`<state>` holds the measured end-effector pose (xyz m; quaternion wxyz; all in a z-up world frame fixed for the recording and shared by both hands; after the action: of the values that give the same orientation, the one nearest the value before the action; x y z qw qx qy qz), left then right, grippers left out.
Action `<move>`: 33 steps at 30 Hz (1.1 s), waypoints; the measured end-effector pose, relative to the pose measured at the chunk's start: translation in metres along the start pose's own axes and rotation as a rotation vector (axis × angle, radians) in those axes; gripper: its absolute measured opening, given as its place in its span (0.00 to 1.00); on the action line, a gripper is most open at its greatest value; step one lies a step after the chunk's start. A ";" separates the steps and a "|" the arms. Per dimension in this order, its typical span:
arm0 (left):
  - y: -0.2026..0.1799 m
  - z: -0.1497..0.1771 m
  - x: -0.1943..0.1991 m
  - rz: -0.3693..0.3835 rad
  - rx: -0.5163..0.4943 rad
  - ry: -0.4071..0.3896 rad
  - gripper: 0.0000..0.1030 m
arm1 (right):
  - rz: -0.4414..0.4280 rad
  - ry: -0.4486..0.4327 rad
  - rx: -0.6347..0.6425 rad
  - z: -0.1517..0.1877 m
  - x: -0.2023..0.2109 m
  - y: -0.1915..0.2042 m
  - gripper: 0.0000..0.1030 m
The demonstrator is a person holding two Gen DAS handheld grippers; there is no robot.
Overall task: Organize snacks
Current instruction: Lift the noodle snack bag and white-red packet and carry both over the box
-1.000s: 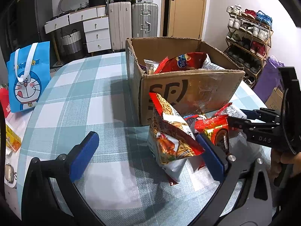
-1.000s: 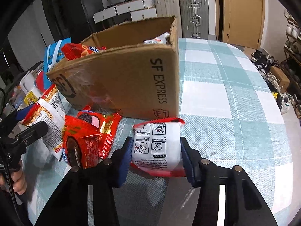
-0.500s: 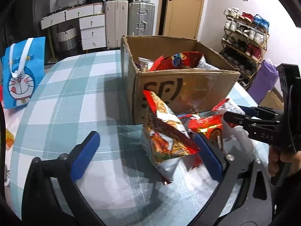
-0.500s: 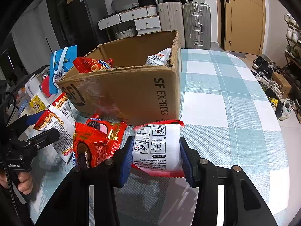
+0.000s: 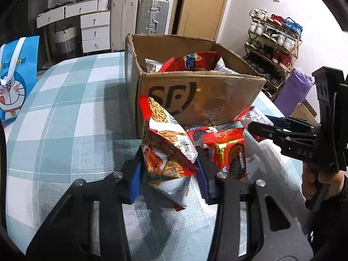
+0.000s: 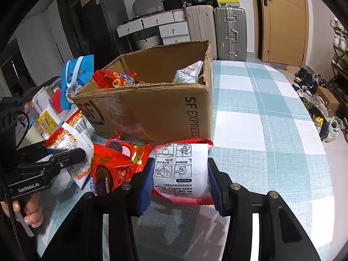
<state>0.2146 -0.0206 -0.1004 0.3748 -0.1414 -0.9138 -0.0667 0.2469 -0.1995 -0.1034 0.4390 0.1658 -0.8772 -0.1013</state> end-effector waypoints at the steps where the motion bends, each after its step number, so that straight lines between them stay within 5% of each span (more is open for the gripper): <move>1: -0.001 -0.001 0.001 0.004 0.001 -0.002 0.37 | -0.003 -0.002 0.005 0.000 0.001 0.001 0.46; 33: 0.003 -0.031 0.075 -0.028 -0.006 -0.144 0.36 | -0.078 -0.117 0.079 -0.020 0.064 0.033 0.46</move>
<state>0.1853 -0.0089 -0.0261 0.3068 -0.1343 -0.9401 -0.0644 0.2202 -0.1936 -0.0336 0.3756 0.2110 -0.8976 -0.0932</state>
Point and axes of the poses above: each gripper's, at about its wrist camera, not at the fingertips, and x roughly against the way its jaws point, y to its left, z to its underside, the point moved 10 cm from there along -x, roughly the way its jaws point, and after that the axes turned 15 degrees about -x, right-handed, at the moved point
